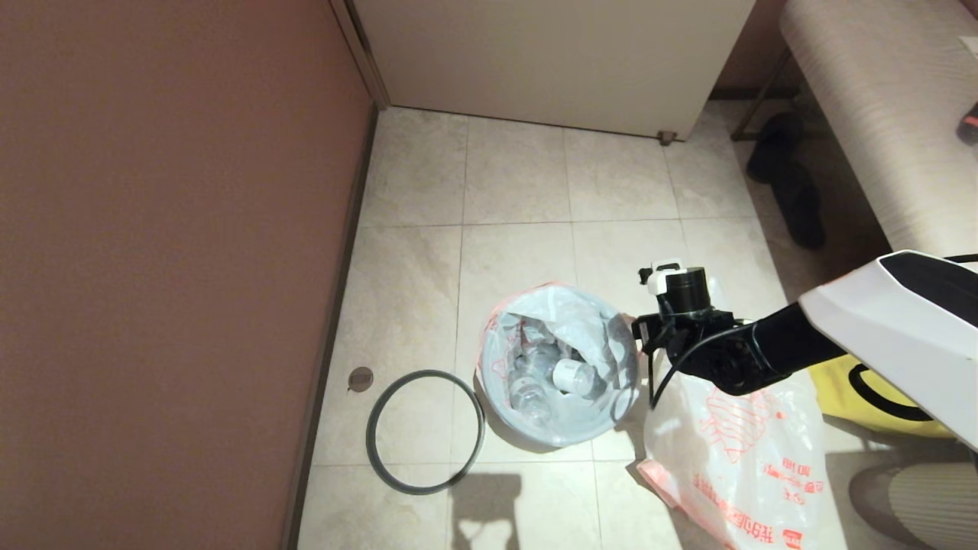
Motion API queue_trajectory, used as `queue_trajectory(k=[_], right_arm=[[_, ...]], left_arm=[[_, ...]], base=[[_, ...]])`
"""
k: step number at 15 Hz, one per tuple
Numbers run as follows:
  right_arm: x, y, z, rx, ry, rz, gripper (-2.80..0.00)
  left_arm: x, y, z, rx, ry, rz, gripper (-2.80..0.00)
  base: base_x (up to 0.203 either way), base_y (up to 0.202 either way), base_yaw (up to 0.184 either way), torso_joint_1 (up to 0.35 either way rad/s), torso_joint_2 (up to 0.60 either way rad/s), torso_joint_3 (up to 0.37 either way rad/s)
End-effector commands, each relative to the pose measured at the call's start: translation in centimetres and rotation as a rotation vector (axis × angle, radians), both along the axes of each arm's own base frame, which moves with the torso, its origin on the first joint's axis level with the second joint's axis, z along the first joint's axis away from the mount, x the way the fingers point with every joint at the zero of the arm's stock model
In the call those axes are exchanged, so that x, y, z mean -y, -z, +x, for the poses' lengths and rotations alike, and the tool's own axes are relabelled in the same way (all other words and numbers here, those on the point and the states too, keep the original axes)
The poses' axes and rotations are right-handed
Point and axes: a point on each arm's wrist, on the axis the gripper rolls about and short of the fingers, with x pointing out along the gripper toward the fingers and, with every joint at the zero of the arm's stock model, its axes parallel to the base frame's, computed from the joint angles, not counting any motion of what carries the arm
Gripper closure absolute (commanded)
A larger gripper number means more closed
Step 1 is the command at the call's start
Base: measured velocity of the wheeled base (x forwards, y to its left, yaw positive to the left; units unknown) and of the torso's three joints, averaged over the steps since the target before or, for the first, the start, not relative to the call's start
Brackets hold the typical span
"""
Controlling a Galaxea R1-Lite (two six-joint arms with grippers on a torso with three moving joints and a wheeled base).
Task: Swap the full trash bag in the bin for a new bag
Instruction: Place the trash bag on the floor
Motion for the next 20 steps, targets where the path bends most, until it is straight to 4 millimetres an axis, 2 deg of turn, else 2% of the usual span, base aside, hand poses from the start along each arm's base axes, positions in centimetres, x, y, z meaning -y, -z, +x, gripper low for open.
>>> queue_trajectory(k=[1, 8, 11, 12, 20], right_arm=[[-0.4, -0.8, -0.3, 0.025, 0.007, -0.02, -2.8], [-0.4, -1.9, -0.3, 0.139, 0.098, -0.118, -2.8], [-0.6, -1.3, -1.3, 0.129, 0.09, -0.153, -2.8], [-0.7, -1.4, -1.9, 0.125, 0.081, -0.159, 0.0], [-2.0, -4.0, -4.7, 0.167, 0.038, -0.138, 0.0]], left_arm=[[0.0, 0.0, 0.0, -0.003, 0.001, 0.001, 0.0], [0.0, 0.0, 0.0, -0.003, 0.0, 0.0, 0.0], [0.0, 0.0, 0.0, -0.003, 0.0, 0.0, 0.0], [0.0, 0.0, 0.0, -0.003, 0.0, 0.0, 0.0], [0.0, 0.0, 0.0, -0.003, 0.0, 0.0, 0.0]], base=[[0.0, 0.0, 0.0, 0.0, 0.0, 0.0], [0.0, 0.0, 0.0, 0.0, 0.0, 0.0], [0.0, 0.0, 0.0, 0.0, 0.0, 0.0], [0.0, 0.0, 0.0, 0.0, 0.0, 0.0], [0.0, 0.0, 0.0, 0.0, 0.0, 0.0]])
